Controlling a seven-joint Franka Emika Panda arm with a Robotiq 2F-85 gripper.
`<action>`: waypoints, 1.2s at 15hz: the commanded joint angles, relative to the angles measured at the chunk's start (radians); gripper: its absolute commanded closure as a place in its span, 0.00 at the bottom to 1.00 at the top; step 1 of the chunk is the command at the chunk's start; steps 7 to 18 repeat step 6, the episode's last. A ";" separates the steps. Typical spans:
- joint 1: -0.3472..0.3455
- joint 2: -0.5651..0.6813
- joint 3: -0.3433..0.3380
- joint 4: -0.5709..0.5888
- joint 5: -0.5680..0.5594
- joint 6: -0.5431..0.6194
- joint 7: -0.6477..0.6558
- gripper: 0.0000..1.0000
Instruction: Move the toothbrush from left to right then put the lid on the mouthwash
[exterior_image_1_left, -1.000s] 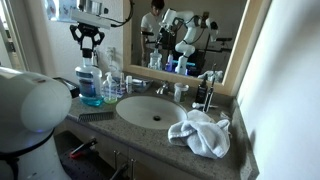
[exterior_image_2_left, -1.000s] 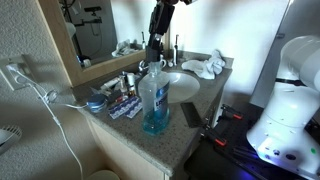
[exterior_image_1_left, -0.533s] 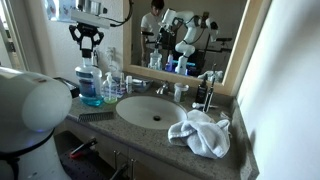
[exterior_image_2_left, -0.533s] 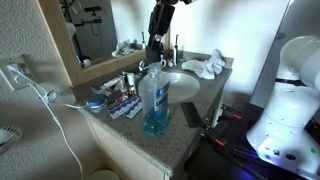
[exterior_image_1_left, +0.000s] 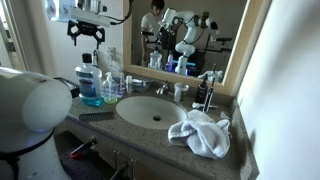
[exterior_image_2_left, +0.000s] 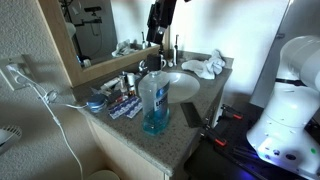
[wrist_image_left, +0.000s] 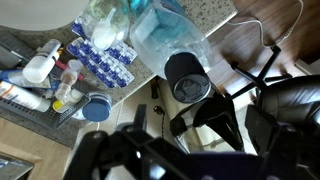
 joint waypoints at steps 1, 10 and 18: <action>0.009 0.002 -0.004 0.032 -0.036 -0.010 0.010 0.00; 0.014 0.003 -0.007 0.048 -0.052 -0.008 0.005 0.00; 0.014 0.003 -0.007 0.048 -0.052 -0.008 0.005 0.00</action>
